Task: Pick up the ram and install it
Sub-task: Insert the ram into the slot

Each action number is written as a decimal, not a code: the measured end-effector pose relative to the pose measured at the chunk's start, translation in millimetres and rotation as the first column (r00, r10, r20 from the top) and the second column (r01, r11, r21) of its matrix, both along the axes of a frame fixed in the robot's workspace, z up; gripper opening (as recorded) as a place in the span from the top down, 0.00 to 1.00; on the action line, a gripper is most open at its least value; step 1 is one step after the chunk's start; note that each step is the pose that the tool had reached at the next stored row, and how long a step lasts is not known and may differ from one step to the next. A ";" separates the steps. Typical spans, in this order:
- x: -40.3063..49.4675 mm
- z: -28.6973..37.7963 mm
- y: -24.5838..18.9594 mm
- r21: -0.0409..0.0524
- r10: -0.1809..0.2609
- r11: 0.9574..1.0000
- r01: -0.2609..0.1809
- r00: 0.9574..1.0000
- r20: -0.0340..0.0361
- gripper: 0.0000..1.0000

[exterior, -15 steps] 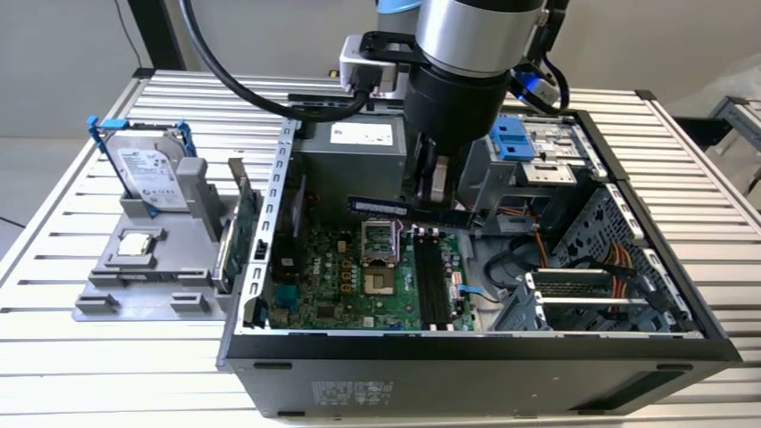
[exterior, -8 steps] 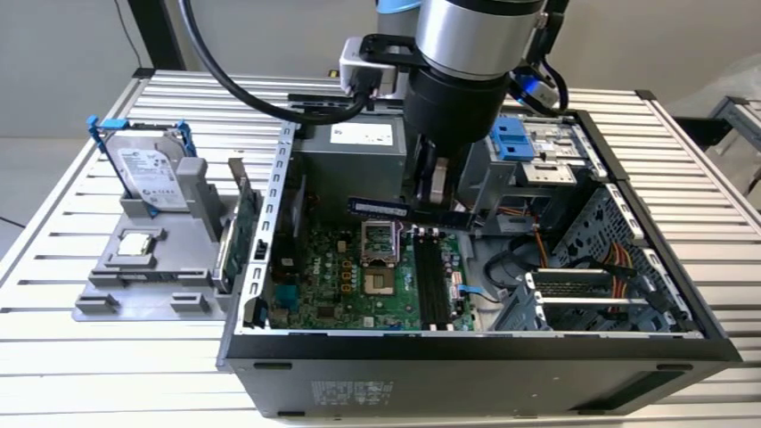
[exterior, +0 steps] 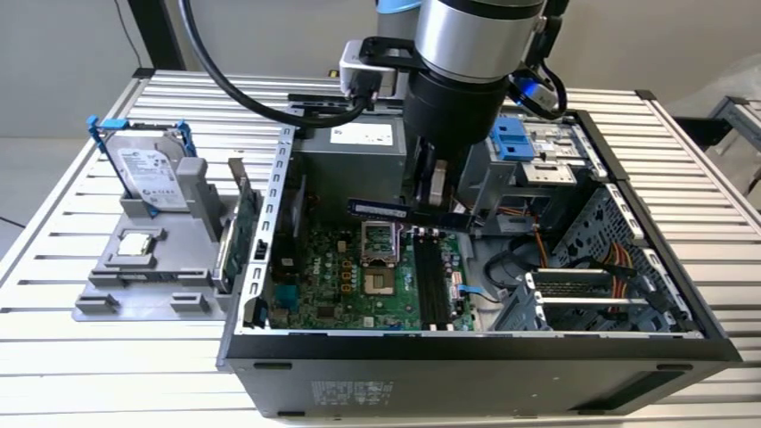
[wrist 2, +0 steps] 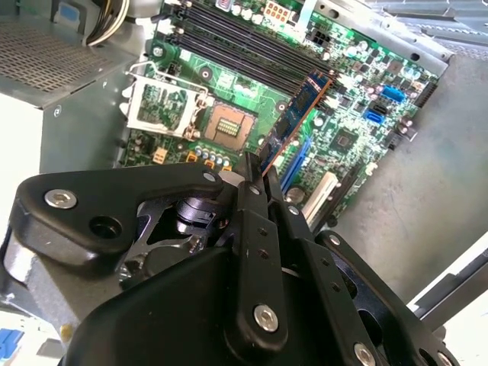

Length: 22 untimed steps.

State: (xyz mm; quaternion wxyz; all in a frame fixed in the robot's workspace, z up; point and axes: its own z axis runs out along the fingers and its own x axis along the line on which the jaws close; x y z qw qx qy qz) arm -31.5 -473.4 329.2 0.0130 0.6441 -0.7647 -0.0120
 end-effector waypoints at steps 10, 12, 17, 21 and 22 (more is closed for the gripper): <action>0.0 -2.5 0.0 -0.001 -0.004 1.000 0.004 1.000 0.000 1.00; 0.0 -3.0 0.0 -0.001 -0.005 1.000 0.005 1.000 0.000 1.00; 0.0 -4.1 0.0 -0.001 -0.006 1.000 0.006 1.000 0.000 1.00; 0.0 -5.1 0.0 -0.001 -0.007 1.000 0.007 1.000 0.000 1.00; 0.0 -5.3 0.0 -0.002 -0.007 1.000 0.007 1.000 0.000 1.00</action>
